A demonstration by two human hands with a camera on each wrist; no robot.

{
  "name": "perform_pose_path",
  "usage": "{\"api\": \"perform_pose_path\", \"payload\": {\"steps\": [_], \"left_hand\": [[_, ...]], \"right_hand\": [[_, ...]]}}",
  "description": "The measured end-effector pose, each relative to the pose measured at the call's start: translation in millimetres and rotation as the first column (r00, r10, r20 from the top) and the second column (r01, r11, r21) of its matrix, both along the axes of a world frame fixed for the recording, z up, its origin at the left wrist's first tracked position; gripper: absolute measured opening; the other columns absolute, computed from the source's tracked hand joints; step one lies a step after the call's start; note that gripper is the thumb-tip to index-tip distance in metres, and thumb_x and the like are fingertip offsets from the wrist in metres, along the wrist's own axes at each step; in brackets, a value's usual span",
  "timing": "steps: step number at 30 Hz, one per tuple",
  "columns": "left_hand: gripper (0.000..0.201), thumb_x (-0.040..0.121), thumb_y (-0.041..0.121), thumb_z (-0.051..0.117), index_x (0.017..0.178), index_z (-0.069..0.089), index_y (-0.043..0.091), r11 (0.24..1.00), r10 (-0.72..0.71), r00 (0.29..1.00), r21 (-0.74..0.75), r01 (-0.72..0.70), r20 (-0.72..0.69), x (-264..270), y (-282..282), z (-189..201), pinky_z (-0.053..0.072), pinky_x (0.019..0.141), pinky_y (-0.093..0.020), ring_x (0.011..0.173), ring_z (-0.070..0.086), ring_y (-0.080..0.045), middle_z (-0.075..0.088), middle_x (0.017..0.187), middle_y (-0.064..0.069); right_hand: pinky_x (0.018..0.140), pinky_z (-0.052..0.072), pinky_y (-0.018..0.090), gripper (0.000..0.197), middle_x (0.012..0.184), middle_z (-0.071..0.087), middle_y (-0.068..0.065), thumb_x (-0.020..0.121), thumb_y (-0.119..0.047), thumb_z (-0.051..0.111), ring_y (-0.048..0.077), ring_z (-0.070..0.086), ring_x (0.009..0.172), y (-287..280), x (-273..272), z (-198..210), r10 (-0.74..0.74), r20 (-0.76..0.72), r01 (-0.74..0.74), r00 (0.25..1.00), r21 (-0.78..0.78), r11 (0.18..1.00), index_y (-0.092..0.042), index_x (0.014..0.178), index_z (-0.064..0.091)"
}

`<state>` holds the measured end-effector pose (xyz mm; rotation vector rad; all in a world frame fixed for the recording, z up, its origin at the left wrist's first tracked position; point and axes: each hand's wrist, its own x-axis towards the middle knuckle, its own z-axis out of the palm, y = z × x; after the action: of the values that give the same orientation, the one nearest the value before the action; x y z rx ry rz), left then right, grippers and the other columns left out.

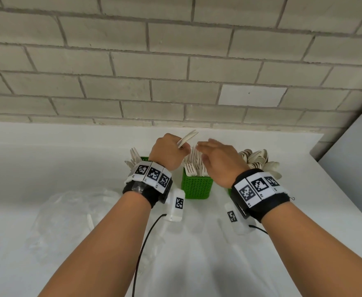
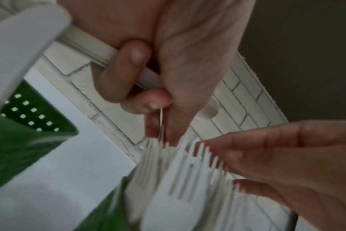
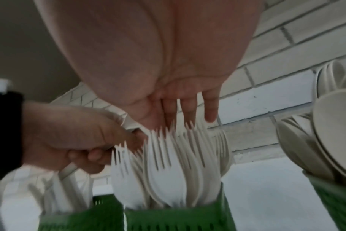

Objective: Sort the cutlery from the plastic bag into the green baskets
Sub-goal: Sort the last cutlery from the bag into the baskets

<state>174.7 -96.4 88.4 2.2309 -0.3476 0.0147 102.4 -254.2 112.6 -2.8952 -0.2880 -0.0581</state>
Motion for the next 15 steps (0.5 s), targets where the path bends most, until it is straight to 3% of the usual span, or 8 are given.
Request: {"api": "perform_pose_path", "payload": {"steps": [2, 5, 7, 9, 11, 13, 15], "left_hand": [[0.025, 0.089, 0.032, 0.062, 0.081, 0.074, 0.010, 0.996, 0.059, 0.997, -0.068, -0.055, 0.052, -1, 1, 4, 0.049, 0.067, -0.030, 0.070, 0.064, -0.021, 0.071, 0.076, -0.007], [0.029, 0.094, 0.027, 0.060, 0.077, 0.071, 0.006, 0.972, 0.083, 0.994, -0.225, -0.066, 0.070, -6, 1, 11, 0.050, 0.068, -0.030, 0.070, 0.064, -0.021, 0.070, 0.073, -0.008], [0.022, 0.095, 0.018, 0.060, 0.081, 0.075, 0.010, 0.926, 0.003, 1.000, -0.377, -0.003, -0.001, -15, -1, 17, 0.048, 0.064, -0.014, 0.068, 0.065, -0.008, 0.071, 0.071, 0.001], [0.021, 0.094, 0.017, 0.063, 0.076, 0.074, 0.012, 0.906, -0.053, 0.998, -0.421, 0.039, -0.022, -25, -2, 23, 0.041, 0.053, -0.010, 0.053, 0.056, -0.002, 0.066, 0.064, 0.001], [0.027, 0.093, 0.017, 0.065, 0.066, 0.067, 0.013, 0.900, -0.129, 0.990, -0.426, 0.090, -0.062, -35, -4, 28, 0.037, 0.046, -0.010, 0.044, 0.050, 0.000, 0.061, 0.056, 0.005], [0.024, 0.093, 0.012, 0.062, 0.070, 0.066, 0.012, 0.884, -0.238, 0.965, -0.436, 0.168, -0.109, -47, -7, 34, 0.040, 0.049, -0.011, 0.049, 0.055, 0.002, 0.062, 0.055, 0.009], [0.012, 0.094, 0.011, 0.060, 0.084, 0.068, 0.012, 0.843, -0.343, 0.931, -0.478, 0.247, -0.123, -58, -10, 37, 0.043, 0.053, -0.014, 0.056, 0.060, 0.001, 0.065, 0.060, 0.011]], "right_hand": [[0.121, 0.014, 0.039, 0.043, 0.158, 0.029, -0.004, 0.105, -0.026, 0.031, 0.015, 0.016, 0.149, -3, 1, -1, -0.007, 0.016, 0.006, 1.000, 0.031, 1.000, -0.018, 0.146, 0.041], [0.121, 0.007, 0.041, 0.044, 0.160, 0.023, -0.006, 0.105, -0.033, 0.029, 0.013, 0.008, 0.150, -2, -1, -8, -0.003, -0.128, 0.001, 0.992, -0.021, 1.000, -0.022, 0.146, 0.041], [0.121, 0.013, 0.040, 0.042, 0.157, 0.032, -0.005, 0.105, -0.034, 0.030, 0.015, 0.016, 0.148, -1, -1, -2, -0.006, -0.114, 0.020, 0.994, 0.126, 0.992, -0.022, 0.142, 0.047], [0.111, 0.033, 0.032, 0.037, 0.139, 0.054, -0.005, 0.102, -0.037, 0.041, 0.014, 0.043, 0.134, 3, -5, 11, -0.100, 0.044, 0.069, 0.994, 0.456, 0.887, -0.021, 0.131, 0.059], [0.087, 0.046, 0.018, 0.031, 0.117, 0.064, -0.009, 0.095, -0.039, 0.057, 0.007, 0.059, 0.108, 11, -7, 24, -0.219, 0.127, 0.066, 0.967, 0.710, 0.701, -0.021, 0.118, 0.065], [0.074, 0.051, 0.016, 0.032, 0.102, 0.068, -0.007, 0.085, -0.039, 0.071, 0.006, 0.064, 0.089, 17, -7, 33, -0.246, 0.105, 0.062, 0.964, 0.807, 0.587, -0.019, 0.110, 0.068], [0.070, 0.055, 0.023, 0.022, 0.087, 0.071, -0.003, 0.079, -0.030, 0.079, 0.008, 0.066, 0.075, 18, -8, 38, -0.247, 0.100, 0.052, 0.964, 0.839, 0.541, -0.017, 0.095, 0.071]]}}
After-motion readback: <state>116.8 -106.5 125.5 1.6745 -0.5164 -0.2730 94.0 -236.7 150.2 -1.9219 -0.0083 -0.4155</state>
